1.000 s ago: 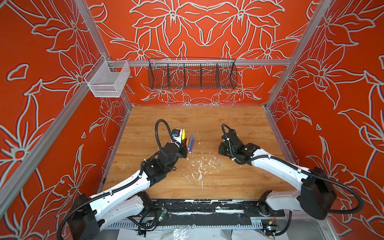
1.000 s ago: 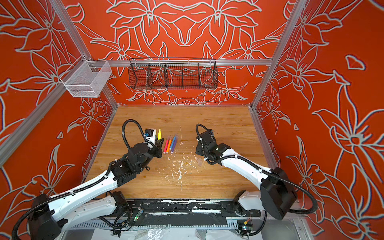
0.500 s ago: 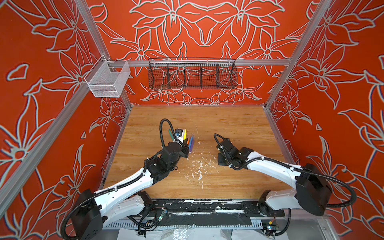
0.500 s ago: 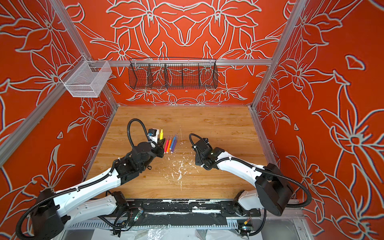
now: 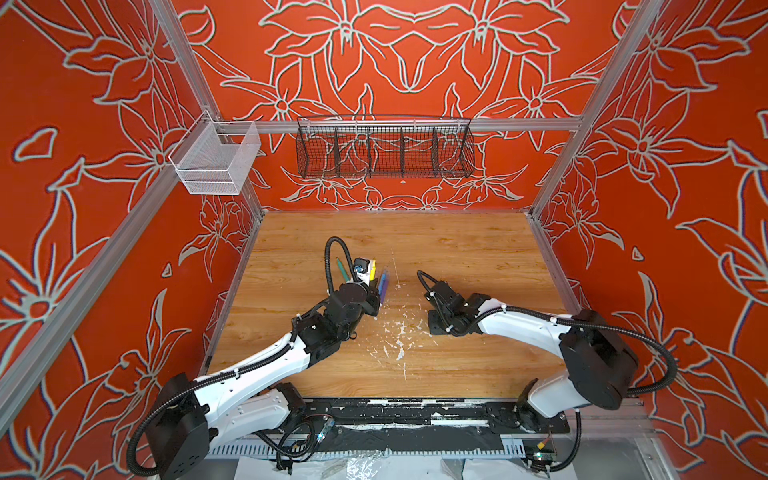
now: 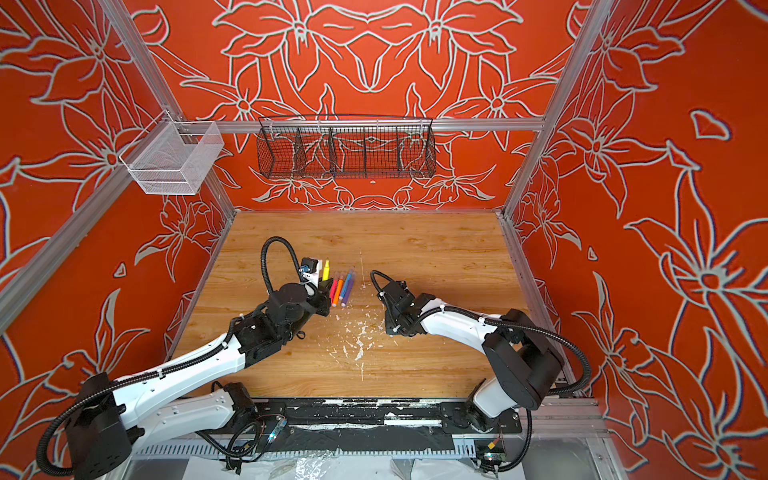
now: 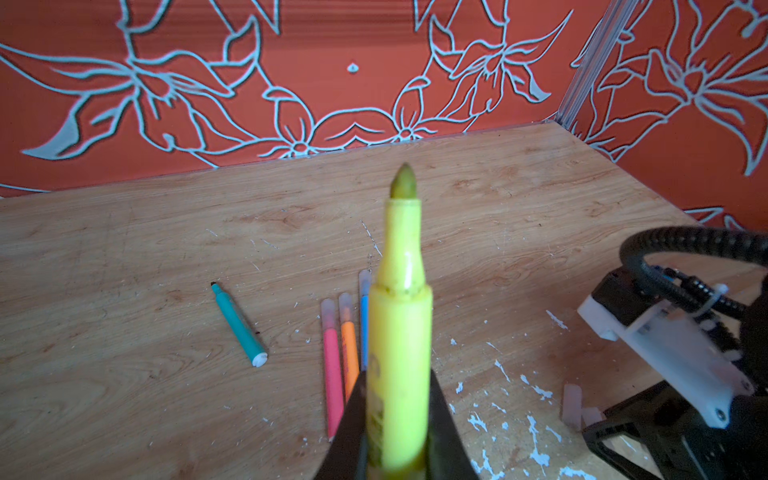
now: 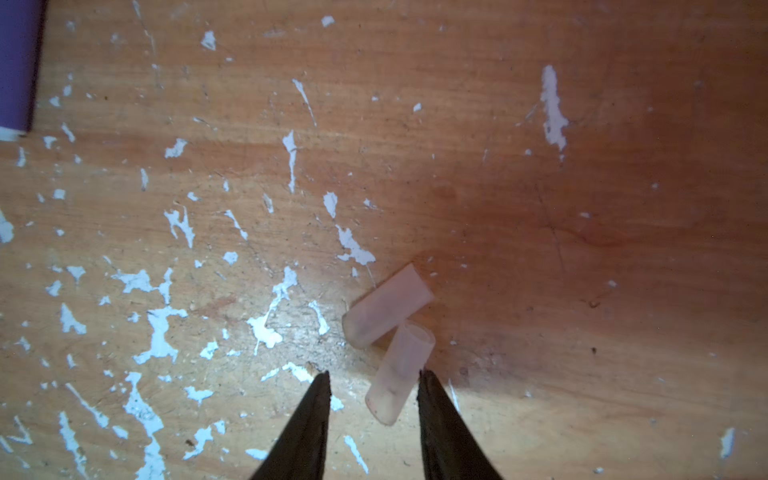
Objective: Insert the pens into the pen caps
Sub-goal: 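Close the right gripper on one translucent cap, then lift the cap and carry it above the yellow marker tip with right gripper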
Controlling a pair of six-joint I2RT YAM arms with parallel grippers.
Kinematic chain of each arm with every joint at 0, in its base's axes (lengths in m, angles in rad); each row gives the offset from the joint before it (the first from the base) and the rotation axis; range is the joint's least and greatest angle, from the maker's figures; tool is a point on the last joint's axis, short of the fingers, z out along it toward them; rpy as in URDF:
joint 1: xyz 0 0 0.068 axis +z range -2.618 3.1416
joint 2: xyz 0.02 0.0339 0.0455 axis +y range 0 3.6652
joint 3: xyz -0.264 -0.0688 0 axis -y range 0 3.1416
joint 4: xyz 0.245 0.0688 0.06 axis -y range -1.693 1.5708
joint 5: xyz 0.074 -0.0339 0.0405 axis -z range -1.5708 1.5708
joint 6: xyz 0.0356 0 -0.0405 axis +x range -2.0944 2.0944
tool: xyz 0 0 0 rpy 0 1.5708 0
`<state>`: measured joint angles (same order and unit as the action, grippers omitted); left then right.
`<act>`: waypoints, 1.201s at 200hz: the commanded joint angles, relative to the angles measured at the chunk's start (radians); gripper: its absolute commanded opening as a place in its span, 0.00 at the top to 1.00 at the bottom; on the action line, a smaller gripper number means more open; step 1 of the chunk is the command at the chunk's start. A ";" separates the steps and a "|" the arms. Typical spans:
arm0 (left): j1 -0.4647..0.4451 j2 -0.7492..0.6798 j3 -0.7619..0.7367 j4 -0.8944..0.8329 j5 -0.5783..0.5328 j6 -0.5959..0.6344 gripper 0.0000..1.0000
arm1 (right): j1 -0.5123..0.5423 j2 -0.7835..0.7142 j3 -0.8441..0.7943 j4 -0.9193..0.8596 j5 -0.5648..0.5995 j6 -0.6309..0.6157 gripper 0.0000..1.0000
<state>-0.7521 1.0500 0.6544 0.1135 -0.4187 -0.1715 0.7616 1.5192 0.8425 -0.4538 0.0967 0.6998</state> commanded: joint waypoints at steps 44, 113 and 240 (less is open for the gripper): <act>-0.001 -0.012 0.027 0.015 0.031 0.012 1.00 | 0.004 0.105 0.061 -0.070 0.050 -0.001 0.69; -0.001 -0.025 0.024 0.015 0.047 0.015 1.00 | 0.004 0.144 0.082 -0.117 0.107 -0.002 0.71; -0.002 -0.026 0.026 0.015 0.053 0.018 1.00 | 0.005 0.183 0.083 -0.114 0.044 -0.015 0.90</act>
<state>-0.7521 1.0416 0.6544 0.1135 -0.3710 -0.1608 0.7616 1.6657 0.9344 -0.5186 0.1646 0.6834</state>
